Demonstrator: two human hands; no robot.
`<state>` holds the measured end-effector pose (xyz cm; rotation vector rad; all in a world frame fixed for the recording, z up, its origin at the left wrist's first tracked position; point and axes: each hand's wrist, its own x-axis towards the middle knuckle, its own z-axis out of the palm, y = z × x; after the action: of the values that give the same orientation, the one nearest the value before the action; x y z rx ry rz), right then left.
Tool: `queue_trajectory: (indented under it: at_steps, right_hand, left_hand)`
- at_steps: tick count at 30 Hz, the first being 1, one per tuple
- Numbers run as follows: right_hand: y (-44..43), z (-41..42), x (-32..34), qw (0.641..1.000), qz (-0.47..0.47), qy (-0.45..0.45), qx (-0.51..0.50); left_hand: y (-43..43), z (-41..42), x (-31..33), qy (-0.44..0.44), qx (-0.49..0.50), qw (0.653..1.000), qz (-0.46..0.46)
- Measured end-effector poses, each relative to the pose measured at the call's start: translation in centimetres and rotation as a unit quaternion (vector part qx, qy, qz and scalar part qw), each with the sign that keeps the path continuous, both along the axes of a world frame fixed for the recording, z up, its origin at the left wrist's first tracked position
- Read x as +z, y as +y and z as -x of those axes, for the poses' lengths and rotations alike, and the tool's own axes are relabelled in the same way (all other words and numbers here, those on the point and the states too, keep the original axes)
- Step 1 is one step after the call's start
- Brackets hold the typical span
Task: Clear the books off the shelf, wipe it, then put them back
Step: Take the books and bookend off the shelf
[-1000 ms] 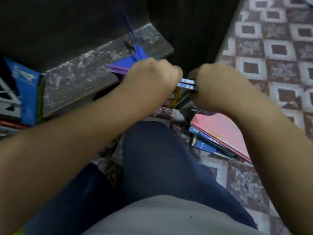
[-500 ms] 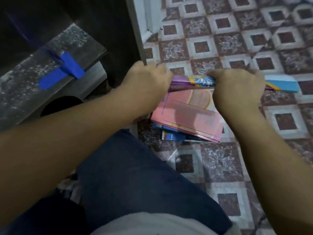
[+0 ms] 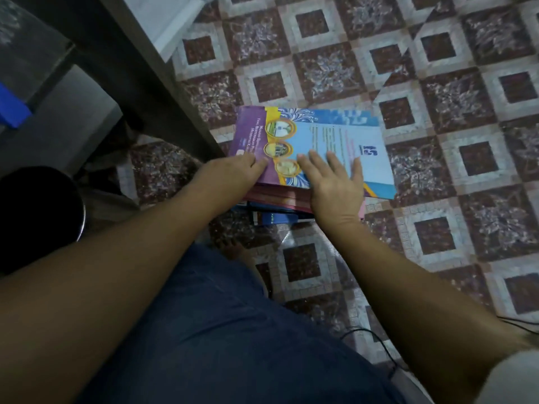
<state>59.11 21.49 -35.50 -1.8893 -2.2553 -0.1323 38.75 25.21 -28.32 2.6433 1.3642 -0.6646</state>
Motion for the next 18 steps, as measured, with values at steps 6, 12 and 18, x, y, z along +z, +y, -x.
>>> queue_trajectory:
  at_steps: [6,12,18]
  right_hand:
    - [-1.3,-0.2,-1.9,0.983,0.173,0.065,0.016]
    - [-1.4,-0.7,-1.1,0.961,0.273,0.021,0.044]
    - [-0.5,0.7,0.9,0.941,0.336,0.007,0.03]
  left_hand:
    - [0.0,-0.4,-2.9,0.049,-0.02,0.997,0.052]
    - [-0.1,0.4,-4.4,0.031,0.02,0.993,0.114]
    - [-0.5,1.6,-1.9,0.009,0.127,0.979,0.16]
